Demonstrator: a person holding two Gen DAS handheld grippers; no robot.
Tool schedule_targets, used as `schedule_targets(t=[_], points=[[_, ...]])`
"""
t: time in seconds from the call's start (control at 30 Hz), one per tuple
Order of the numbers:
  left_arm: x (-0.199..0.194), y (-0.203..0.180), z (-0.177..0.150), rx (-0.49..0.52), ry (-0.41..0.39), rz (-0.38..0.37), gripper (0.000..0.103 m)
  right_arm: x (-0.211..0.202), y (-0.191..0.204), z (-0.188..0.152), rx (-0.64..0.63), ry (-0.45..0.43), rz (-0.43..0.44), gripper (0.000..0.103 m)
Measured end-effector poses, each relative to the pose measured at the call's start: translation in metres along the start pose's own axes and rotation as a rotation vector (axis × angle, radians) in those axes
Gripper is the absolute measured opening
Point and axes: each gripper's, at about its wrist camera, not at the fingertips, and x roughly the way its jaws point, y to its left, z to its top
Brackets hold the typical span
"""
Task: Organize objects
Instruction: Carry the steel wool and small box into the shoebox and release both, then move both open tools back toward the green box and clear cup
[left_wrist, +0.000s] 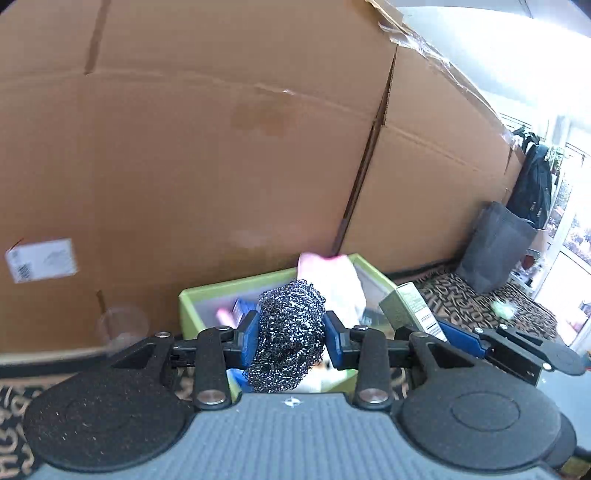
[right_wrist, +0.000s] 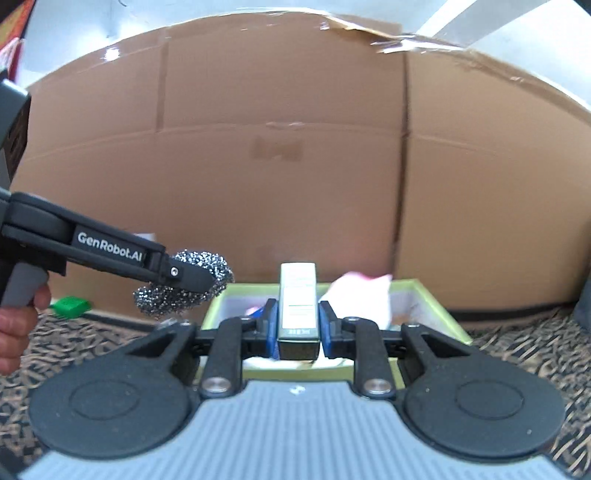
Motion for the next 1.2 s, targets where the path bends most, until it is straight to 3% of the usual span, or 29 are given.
schedule_targets(t=[0.33,0.4,0.43,0.47,0.5,0.67,1.0,1.2], points=[[0.076,-0.015,0.011,0.014,0.017,-0.005,0.044,0.079,-0.035,-0.010,-0.016,0.045,-0.055,0.022],[0.080,-0.008,0.004,-0.007,0.015,-0.007,0.071,0.094,-0.036,-0.018,-0.032,0.079,-0.048,0.023],[0.082,-0.005,0.001,-0.022,0.027,0.003,0.088,0.098,-0.037,-0.023,-0.042,0.090,-0.056,0.035],[0.080,-0.001,-0.002,-0.032,0.026,0.021,0.089,0.099,-0.038,-0.027,-0.046,0.093,-0.072,0.057],[0.080,0.001,-0.004,-0.029,0.024,0.035,0.089,0.097,-0.040,-0.031,-0.042,0.080,-0.085,0.065],[0.073,0.014,-0.016,-0.050,0.028,0.061,0.089,0.078,-0.047,-0.048,0.000,0.028,-0.112,0.088],[0.032,0.012,-0.015,-0.046,-0.015,0.104,0.089,0.048,-0.032,-0.034,0.037,0.000,-0.111,0.102],[0.003,0.010,-0.017,-0.053,-0.020,0.161,0.089,0.027,-0.015,-0.022,0.038,-0.020,-0.125,0.103]])
